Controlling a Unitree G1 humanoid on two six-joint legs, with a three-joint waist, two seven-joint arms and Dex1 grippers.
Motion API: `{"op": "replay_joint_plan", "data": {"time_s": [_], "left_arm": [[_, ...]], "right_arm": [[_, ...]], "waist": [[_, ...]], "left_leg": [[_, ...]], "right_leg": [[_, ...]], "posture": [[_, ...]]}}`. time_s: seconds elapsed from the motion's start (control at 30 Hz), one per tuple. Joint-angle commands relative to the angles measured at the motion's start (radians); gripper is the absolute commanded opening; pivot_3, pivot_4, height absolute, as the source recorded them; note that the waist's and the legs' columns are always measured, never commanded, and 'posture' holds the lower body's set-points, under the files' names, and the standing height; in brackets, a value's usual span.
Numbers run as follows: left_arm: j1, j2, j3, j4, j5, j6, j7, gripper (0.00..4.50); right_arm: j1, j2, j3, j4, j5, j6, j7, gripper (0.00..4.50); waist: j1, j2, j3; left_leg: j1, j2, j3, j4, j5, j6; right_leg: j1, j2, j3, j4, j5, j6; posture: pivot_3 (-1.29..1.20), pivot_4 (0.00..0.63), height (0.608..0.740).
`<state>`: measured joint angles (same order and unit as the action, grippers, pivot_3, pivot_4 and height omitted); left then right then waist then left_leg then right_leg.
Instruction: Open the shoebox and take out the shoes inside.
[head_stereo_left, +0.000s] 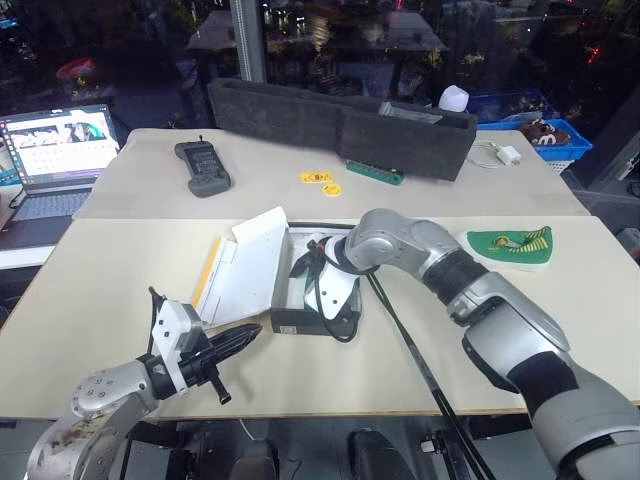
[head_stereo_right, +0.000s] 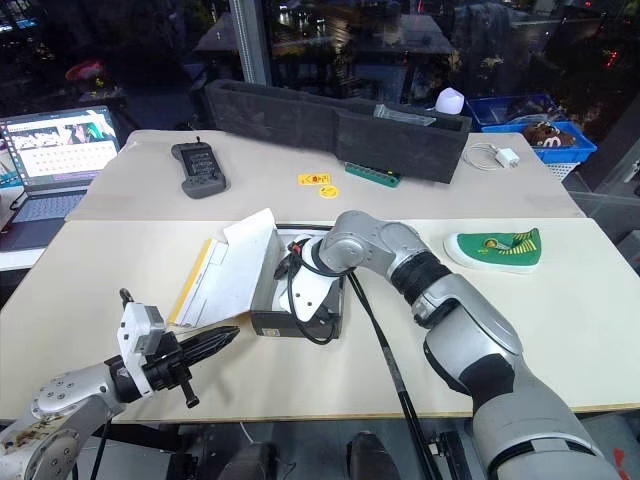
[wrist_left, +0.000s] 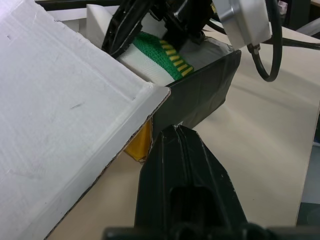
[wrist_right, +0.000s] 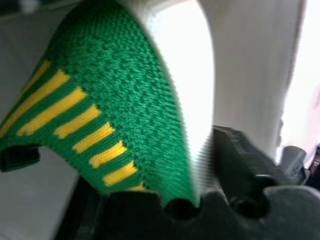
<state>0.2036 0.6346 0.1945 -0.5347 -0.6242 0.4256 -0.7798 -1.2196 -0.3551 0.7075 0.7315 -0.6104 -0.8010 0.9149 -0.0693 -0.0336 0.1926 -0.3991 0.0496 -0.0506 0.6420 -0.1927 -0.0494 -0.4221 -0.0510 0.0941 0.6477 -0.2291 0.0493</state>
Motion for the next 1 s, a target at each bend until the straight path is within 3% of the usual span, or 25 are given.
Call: {"op": "replay_joint_plan", "data": {"time_s": [0.03,0.43,0.73,1.0], "left_arm": [[-0.009,0.001,0.006,-0.014,0.005,-0.027,-0.010,0.02],[-0.018,-0.004,-0.003,-0.010,0.017,-0.027,-0.016,0.02],[-0.039,-0.001,-0.010,0.001,0.021,-0.021,-0.024,0.02],[-0.042,0.007,-0.011,0.004,0.022,-0.014,-0.034,0.02]], "right_arm": [[0.027,-0.004,0.012,0.000,-0.006,0.009,0.027,0.88],[0.003,-0.056,-0.170,-0.155,0.234,0.251,0.211,0.88],[0.012,-0.067,-0.232,-0.213,0.281,0.343,0.203,0.88],[-0.053,-0.054,-0.347,-0.355,0.438,0.611,0.281,0.88]], "waist": [[0.000,0.000,0.000],[0.002,0.000,0.000],[-0.003,0.000,0.000],[-0.002,0.001,0.001]], "left_leg": [[0.000,0.000,0.000,0.000,0.000,0.000],[-0.003,0.000,0.000,0.000,0.000,0.000],[-0.003,0.000,0.000,0.000,0.000,0.000],[-0.005,0.000,0.000,0.000,0.000,0.000]], "right_leg": [[0.000,0.000,0.000,0.000,0.000,0.000],[-0.002,0.000,0.000,0.000,0.000,-0.001],[-0.003,0.001,0.000,0.000,0.000,0.001],[-0.005,0.001,0.000,0.000,0.000,-0.001]], "posture": [[0.00,0.150,0.715],[0.00,0.150,0.715],[0.00,0.150,0.715],[0.00,0.150,0.715]]}}
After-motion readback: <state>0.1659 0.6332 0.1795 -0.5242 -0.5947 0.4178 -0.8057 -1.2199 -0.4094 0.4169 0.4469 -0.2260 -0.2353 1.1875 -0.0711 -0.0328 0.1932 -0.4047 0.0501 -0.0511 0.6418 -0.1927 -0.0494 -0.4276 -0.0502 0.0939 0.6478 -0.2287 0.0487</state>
